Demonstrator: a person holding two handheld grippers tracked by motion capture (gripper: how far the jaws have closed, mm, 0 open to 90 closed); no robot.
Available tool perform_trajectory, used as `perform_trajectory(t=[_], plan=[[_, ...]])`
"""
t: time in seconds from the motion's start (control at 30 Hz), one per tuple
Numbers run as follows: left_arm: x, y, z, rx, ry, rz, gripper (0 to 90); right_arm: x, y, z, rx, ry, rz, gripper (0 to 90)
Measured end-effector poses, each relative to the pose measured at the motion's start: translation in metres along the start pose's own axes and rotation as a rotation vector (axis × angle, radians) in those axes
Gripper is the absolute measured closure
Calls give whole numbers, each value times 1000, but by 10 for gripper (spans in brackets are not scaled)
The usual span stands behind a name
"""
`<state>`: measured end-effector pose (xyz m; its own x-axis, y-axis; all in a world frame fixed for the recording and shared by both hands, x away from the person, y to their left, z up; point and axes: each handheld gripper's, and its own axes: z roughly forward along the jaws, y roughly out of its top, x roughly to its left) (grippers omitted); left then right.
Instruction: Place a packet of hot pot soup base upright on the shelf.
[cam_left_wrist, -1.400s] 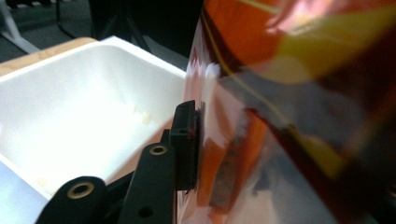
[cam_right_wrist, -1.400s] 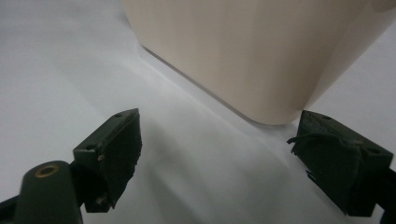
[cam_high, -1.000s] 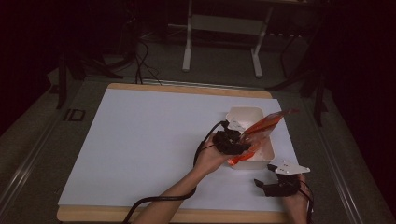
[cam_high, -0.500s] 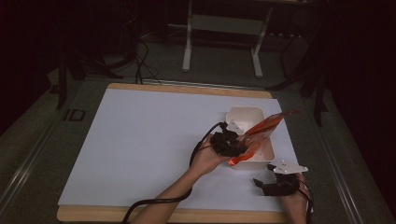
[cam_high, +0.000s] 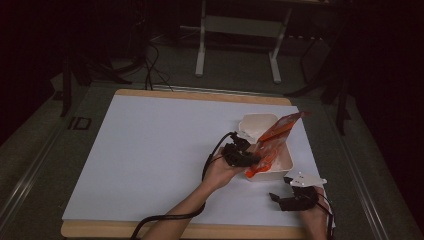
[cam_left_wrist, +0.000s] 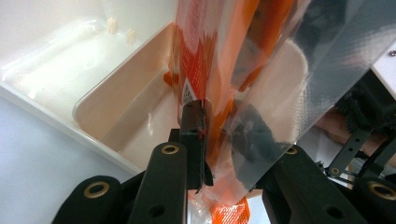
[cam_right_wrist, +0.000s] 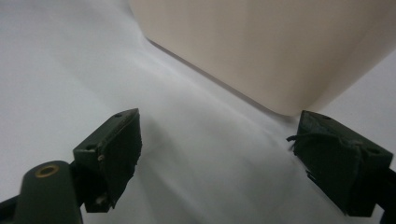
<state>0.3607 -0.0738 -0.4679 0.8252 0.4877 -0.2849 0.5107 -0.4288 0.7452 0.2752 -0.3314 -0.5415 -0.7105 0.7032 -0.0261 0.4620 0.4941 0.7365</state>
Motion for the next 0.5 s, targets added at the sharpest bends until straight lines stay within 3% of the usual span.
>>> perform_trajectory(t=[0.3, 0.33, 0.37, 0.4, 0.43, 0.47, 0.5], plan=[[4, -7, 4, -9, -25, -27, 770, 0, 1, 0, -6, -31, 16, 147], [5, -8, 7, 7, -18, -30, 770, 0, 1, 0, -9, -34, 21, 147], [4, -13, 19, 90, -11, -25, 774, -1, 1, 0, -13, -38, 22, 144], [6, -21, 20, 41, -32, -45, 773, -1, 1, 0, -12, -50, 24, 140], [6, -21, 20, 41, -32, -45, 772, -1, 1, 0, -12, -50, 24, 140], [10, -29, 19, -11, -49, -64, 772, -1, 2, 0, -21, -49, 26, 139], [13, -30, 19, -20, -62, -87, 772, -1, 2, 0, -21, -49, 26, 139]])
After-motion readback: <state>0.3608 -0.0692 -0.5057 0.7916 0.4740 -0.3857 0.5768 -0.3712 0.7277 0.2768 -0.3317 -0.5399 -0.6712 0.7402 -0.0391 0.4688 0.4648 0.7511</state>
